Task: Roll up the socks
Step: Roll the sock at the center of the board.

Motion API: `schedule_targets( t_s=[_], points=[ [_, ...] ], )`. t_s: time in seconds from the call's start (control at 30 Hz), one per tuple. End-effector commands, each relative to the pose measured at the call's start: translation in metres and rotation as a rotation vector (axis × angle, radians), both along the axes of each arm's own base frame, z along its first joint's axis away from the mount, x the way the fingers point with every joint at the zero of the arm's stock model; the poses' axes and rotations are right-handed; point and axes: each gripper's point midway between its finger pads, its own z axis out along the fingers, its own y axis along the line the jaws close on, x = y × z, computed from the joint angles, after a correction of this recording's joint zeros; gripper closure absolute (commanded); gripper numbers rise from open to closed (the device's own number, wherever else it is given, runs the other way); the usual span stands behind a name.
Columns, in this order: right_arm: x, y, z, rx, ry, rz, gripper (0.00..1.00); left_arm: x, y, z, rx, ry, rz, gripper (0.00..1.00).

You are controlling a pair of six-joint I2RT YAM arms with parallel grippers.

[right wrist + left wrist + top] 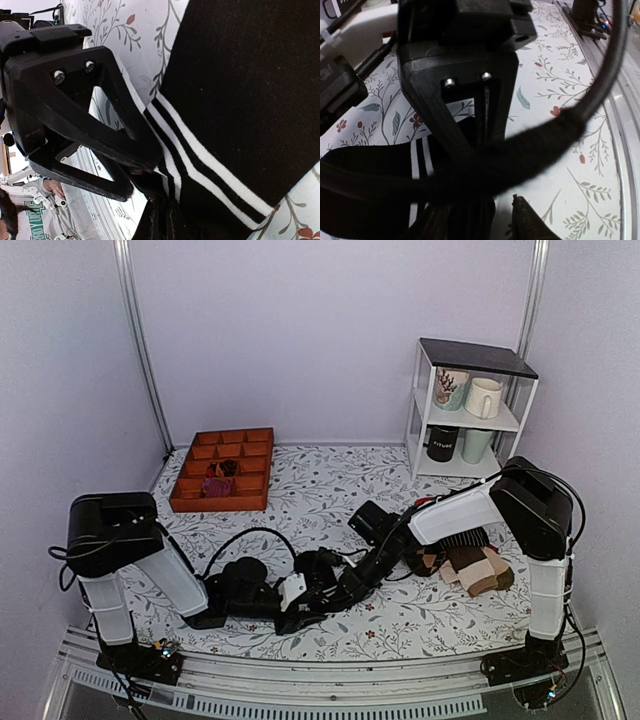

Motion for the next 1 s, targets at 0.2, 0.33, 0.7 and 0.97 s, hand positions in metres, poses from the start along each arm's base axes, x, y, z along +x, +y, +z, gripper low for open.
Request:
schedule_targets(
  t_s=[0.2, 0.33, 0.7, 0.97],
  points=[
    [-0.025, -0.048, -0.054, -0.26, 0.1, -0.004, 0.98, -0.006, -0.001, -0.022, 0.059, 0.06, 0.015, 0.72],
    [-0.022, -0.047, -0.052, -0.249, 0.104, -0.014, 0.95, -0.01, 0.0, -0.029, 0.076, 0.103, 0.015, 0.96],
    [0.01, -0.004, 0.011, 0.087, -0.12, -0.001, 0.75, -0.021, 0.01, -0.055, 0.118, 0.334, 0.075, 1.0],
    [0.013, -0.008, 0.089, 0.516, -0.641, 0.078, 0.54, -0.032, 0.028, -0.08, 0.149, 0.519, 0.122, 1.0]
  ],
)
